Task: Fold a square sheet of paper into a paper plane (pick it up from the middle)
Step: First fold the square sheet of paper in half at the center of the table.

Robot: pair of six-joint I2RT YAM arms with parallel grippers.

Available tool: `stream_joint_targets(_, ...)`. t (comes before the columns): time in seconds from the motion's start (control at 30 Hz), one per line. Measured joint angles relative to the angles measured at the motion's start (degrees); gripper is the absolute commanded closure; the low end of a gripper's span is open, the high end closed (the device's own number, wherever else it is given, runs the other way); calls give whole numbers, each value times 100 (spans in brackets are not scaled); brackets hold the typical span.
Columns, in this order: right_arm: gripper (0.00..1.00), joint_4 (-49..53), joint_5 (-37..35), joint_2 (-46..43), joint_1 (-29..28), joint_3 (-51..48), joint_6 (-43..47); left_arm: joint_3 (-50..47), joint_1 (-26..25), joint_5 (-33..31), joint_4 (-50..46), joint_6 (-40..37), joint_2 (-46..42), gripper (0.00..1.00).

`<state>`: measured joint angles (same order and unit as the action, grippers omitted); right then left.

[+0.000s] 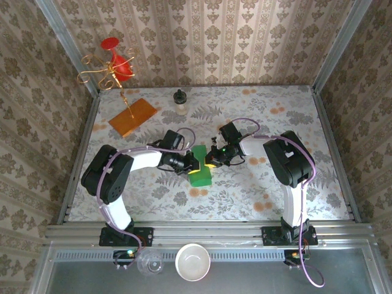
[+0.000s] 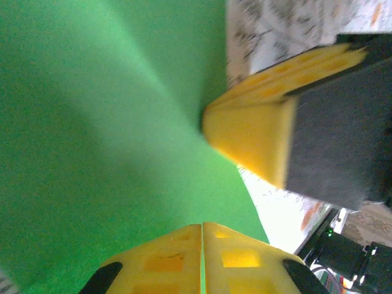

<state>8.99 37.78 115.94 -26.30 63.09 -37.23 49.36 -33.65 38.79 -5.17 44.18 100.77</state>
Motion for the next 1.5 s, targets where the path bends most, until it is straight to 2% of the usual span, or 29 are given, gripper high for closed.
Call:
stream_joint_targets(0.43, 95, -7, 9, 0, 2, -9, 2, -992, 459, 457, 975, 168, -160, 88)
stream_joint_targets(0.6, 95, -4, 9, 0, 2, -9, 2, -1469, 863, 415, 588, 197, -750, 88)
stream_joint_targets(0.73, 95, -4, 9, 2, 2, -9, 2, -1440, 1036, 317, 131, 219, -1178, 87)
stream_joint_targets(0.87, 95, -4, 9, 2, 2, -9, 2, -964, 741, 291, 48, 278, -1231, 88)
stream_joint_targets(1.07, 95, -4, 9, 0, 2, -9, 2, -267, 122, 291, 208, 302, -595, 88)
stream_joint_targets(1.23, 95, -7, 9, 2, 2, -9, 0, -461, -44, 153, 240, 398, -275, 89)
stream_joint_targets(1.5, 95, -9, 7, 4, 2, -9, -20, -1283, -44, 74, 920, 557, -522, 89)
